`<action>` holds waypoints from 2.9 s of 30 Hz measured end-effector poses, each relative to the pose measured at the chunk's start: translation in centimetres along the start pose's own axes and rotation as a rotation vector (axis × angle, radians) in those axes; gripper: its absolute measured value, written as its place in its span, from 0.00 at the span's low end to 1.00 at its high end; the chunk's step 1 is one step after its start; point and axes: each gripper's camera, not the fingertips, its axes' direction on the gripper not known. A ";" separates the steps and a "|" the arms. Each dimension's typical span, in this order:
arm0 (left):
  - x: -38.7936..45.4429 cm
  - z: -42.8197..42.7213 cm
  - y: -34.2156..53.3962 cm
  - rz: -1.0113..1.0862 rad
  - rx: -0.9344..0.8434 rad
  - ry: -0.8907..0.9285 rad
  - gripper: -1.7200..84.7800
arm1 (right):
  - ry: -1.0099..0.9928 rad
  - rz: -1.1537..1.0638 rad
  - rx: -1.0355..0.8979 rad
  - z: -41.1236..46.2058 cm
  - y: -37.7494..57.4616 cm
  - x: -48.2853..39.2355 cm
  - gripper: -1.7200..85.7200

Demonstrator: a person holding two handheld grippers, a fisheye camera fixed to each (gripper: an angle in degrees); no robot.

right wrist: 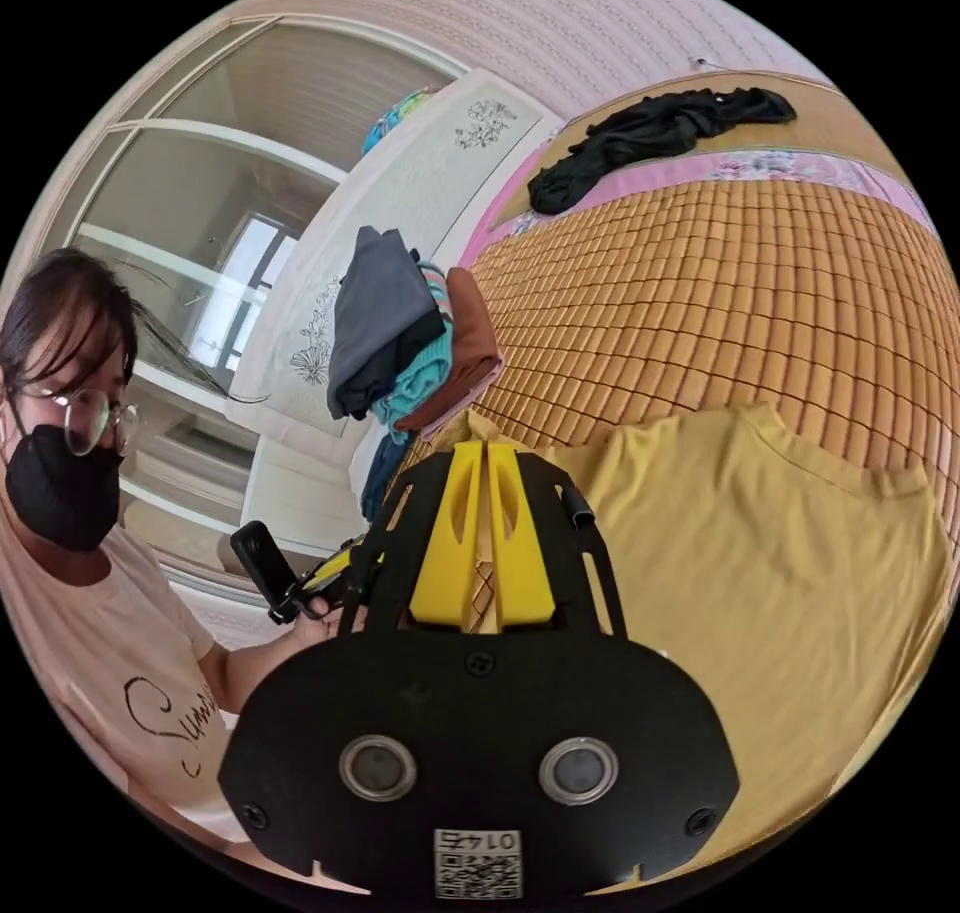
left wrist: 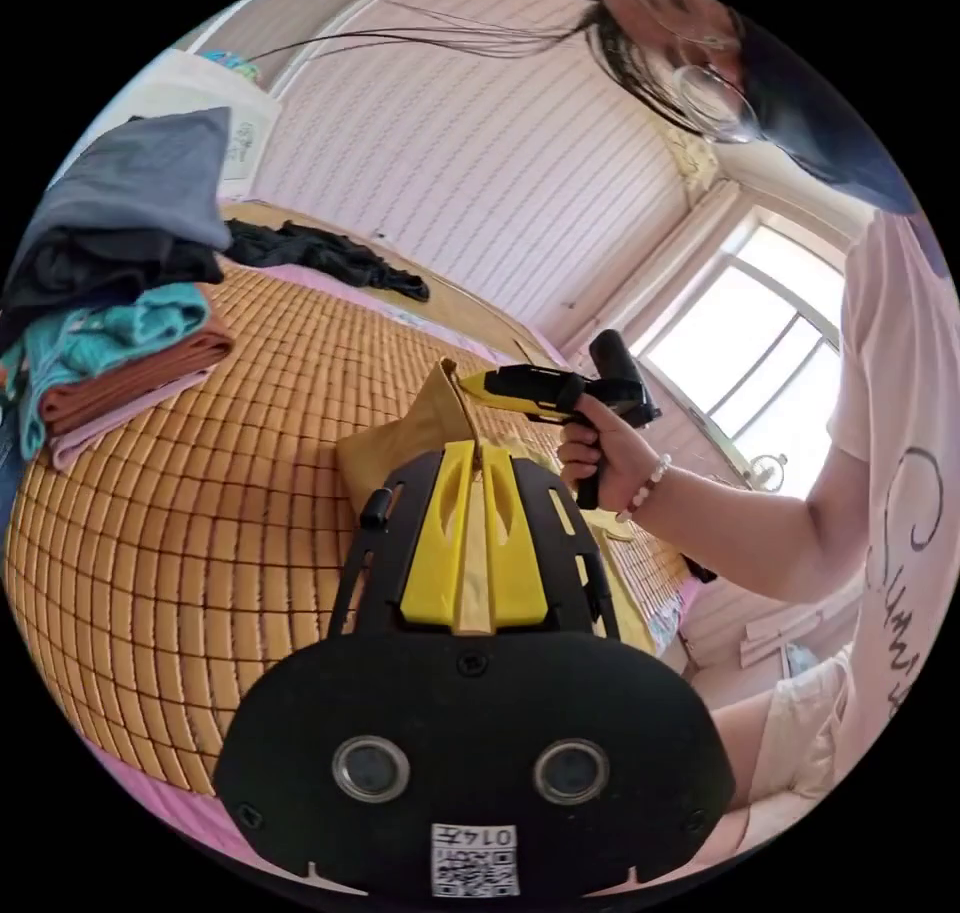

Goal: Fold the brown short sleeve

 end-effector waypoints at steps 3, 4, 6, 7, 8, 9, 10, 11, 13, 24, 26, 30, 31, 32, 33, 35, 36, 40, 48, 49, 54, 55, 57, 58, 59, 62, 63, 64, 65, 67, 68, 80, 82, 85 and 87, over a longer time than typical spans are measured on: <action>4.5 3.0 -0.3 0.123 -0.085 0.164 0.01 | 0.067 0.068 0.033 -6.1 4.1 2.9 0.02; 5.9 4.7 0.2 0.144 -0.138 0.197 0.01 | 0.110 0.120 0.018 -7.7 5.9 4.3 0.02; 7.6 7.4 1.3 0.162 -0.223 0.219 0.01 | 0.152 0.210 -0.014 -9.2 8.4 6.7 0.02; 8.5 9.2 2.2 0.179 -0.292 0.216 0.01 | 0.169 0.257 -0.027 -9.9 9.9 7.9 0.02; 9.3 10.6 2.9 0.194 -0.340 0.199 0.01 | 0.187 0.288 -0.026 -10.5 11.2 8.9 0.02; 9.6 11.2 3.2 0.200 -0.358 0.194 0.01 | 0.192 0.301 -0.026 -10.8 11.7 9.3 0.02; 10.0 12.2 3.7 0.201 -0.392 0.196 0.01 | 0.197 0.318 -0.015 -11.3 12.5 9.8 0.02; 10.3 12.9 4.0 0.189 -0.415 0.202 0.01 | 0.191 0.328 -0.005 -11.8 13.2 10.3 0.02; 10.6 13.8 4.4 0.172 -0.445 0.192 0.02 | 0.182 0.342 0.000 -12.3 14.0 11.0 0.02; 11.8 13.6 3.1 0.286 -0.476 -0.146 0.09 | 0.393 0.344 -0.125 -15.0 14.6 13.2 0.04; 11.6 14.4 3.1 0.306 -0.462 -0.276 0.08 | 0.354 0.174 -0.144 -12.8 10.4 11.9 0.08; 10.9 16.8 3.1 0.257 -0.513 -0.334 0.09 | 0.273 -0.009 -0.150 -8.2 4.2 10.4 0.12; 10.8 17.5 3.1 0.237 -0.545 -0.337 0.09 | 0.244 -0.038 -0.152 -6.7 2.6 10.2 0.12; 10.8 17.8 3.1 0.235 -0.547 -0.338 0.09 | 0.240 -0.052 -0.172 -5.2 1.3 10.1 0.13; 10.9 17.8 3.1 0.236 -0.542 -0.336 0.08 | 0.242 -0.063 -0.193 -4.5 0.7 10.1 0.13; 10.9 17.8 2.7 0.214 -0.547 -0.314 0.06 | 0.278 -0.076 -0.281 -2.1 -0.9 10.1 0.10; 10.8 17.6 2.6 0.207 -0.542 -0.323 0.06 | 0.265 -0.088 -0.294 -1.8 -1.2 10.0 0.08; 10.3 15.9 1.5 0.149 -0.471 -0.371 0.05 | 0.270 -0.170 -0.324 -1.2 -2.7 8.0 0.05; 7.9 15.9 1.6 -0.001 -0.471 -0.348 0.07 | 0.327 -0.182 -0.452 0.4 -3.0 7.2 0.06; 8.0 15.8 1.6 -0.010 -0.480 -0.349 0.08 | 0.317 -0.172 -0.435 -0.6 -2.8 7.1 0.07; 9.2 13.7 1.5 0.050 -0.462 -0.396 0.12 | 0.403 -0.144 -0.264 -6.4 0.5 5.5 0.12; 9.7 13.2 1.4 0.080 -0.457 -0.396 0.13 | 0.455 -0.138 -0.217 -8.0 2.1 4.8 0.13; 10.3 12.6 1.2 0.106 -0.439 -0.376 0.14 | 0.523 -0.132 -0.150 -10.3 5.0 3.7 0.15; 10.8 12.2 0.9 0.120 -0.408 -0.353 0.14 | 0.571 -0.120 -0.122 -11.6 7.3 3.0 0.16; 11.5 11.9 0.7 0.151 -0.376 -0.333 0.13 | 0.617 -0.103 -0.117 -12.6 9.8 2.3 0.17; 13.8 12.0 0.2 0.236 -0.341 -0.292 0.09 | 0.656 -0.006 -0.138 -14.8 16.4 1.2 0.17; 14.2 12.1 0.1 0.238 -0.341 -0.269 0.08 | 0.657 0.021 -0.145 -15.2 17.7 1.1 0.17; 14.8 12.6 -0.2 0.231 -0.364 -0.227 0.08 | 0.668 0.075 -0.164 -15.9 20.3 1.0 0.17; 15.6 13.5 -0.4 0.241 -0.412 -0.199 0.07 | 0.686 0.137 -0.198 -16.4 22.8 1.1 0.15; 17.1 15.3 -0.6 0.282 -0.501 -0.207 0.05 | 0.703 0.209 -0.218 -17.2 26.0 1.4 0.12; 18.6 16.8 -0.6 0.354 -0.564 -0.227 0.02 | 0.714 0.248 -0.202 -17.9 27.9 1.6 0.11; 35.8 32.5 -1.2 0.784 -0.571 -0.225 0.01 | 0.891 0.470 -0.059 -29.5 39.5 4.9 0.04; 38.2 35.3 -1.8 0.807 -0.542 -0.196 0.01 | 0.860 0.531 -0.017 -32.0 41.6 6.3 0.07; 41.9 40.8 -2.4 0.891 -0.554 -0.101 0.01 | 0.764 0.592 0.094 -36.2 44.9 8.4 0.10; 43.7 44.3 -2.9 0.910 -0.585 -0.037 0.01 | 0.732 0.624 0.157 -38.2 46.7 9.7 0.11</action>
